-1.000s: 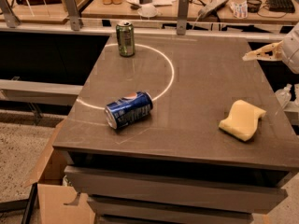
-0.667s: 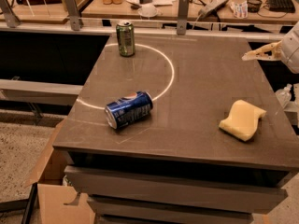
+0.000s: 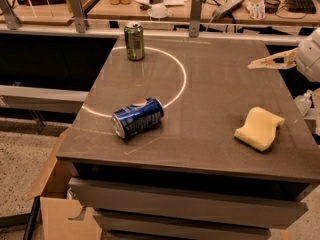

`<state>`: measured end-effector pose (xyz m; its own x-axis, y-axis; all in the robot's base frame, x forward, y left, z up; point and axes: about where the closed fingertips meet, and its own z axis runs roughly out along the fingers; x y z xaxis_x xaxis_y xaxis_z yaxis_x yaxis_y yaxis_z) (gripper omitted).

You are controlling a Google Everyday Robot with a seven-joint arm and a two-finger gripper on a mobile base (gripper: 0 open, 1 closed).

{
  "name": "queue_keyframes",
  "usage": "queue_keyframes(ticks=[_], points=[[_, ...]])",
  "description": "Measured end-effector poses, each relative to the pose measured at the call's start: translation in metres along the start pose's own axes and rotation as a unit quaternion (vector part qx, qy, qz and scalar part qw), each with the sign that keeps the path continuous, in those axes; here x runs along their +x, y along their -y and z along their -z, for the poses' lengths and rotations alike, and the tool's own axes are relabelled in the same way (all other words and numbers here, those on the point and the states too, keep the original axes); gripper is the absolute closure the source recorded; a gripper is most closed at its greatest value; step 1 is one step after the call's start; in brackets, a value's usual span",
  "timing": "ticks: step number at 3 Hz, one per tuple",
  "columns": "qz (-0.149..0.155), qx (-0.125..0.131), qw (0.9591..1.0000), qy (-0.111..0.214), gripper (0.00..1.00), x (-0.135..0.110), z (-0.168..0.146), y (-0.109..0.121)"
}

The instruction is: Move sponge near green can

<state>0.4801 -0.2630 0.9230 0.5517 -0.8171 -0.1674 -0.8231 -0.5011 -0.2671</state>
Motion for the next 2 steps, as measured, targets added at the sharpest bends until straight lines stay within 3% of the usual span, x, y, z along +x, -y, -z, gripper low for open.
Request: queue_keyframes(ticks=[1, 2], points=[[0.073, -0.006, 0.9961, 0.05, 0.0, 0.002, -0.018, 0.005], [0.097, -0.012, 0.9916, 0.085, 0.0, 0.008, -0.041, 0.01]])
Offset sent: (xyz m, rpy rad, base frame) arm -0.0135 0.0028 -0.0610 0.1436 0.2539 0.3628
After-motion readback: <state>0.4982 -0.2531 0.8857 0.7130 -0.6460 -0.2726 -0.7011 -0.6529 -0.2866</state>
